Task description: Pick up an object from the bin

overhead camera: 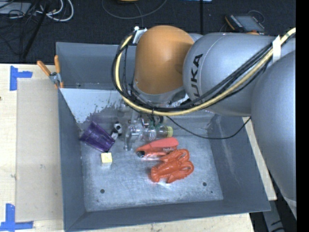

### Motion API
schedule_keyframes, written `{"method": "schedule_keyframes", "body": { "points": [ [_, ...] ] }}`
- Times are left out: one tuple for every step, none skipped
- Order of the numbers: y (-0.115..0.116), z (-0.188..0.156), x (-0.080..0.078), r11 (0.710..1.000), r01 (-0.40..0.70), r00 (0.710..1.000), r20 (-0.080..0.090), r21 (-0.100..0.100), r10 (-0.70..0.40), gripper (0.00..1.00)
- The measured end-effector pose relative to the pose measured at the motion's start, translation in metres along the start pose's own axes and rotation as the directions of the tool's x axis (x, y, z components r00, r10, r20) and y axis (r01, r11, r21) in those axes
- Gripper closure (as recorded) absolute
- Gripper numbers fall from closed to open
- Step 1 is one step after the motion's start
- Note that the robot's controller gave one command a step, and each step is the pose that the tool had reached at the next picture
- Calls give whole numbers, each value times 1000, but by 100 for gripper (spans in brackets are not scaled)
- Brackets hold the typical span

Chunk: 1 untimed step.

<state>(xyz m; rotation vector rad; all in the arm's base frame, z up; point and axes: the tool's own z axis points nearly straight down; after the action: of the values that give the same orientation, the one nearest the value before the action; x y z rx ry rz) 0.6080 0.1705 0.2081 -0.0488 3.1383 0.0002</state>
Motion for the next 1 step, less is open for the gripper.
{"method": "schedule_keyframes", "body": {
  "points": [
    [46,51,-10,1000,30,1000,6,-2,-30,0]
  ]
}}
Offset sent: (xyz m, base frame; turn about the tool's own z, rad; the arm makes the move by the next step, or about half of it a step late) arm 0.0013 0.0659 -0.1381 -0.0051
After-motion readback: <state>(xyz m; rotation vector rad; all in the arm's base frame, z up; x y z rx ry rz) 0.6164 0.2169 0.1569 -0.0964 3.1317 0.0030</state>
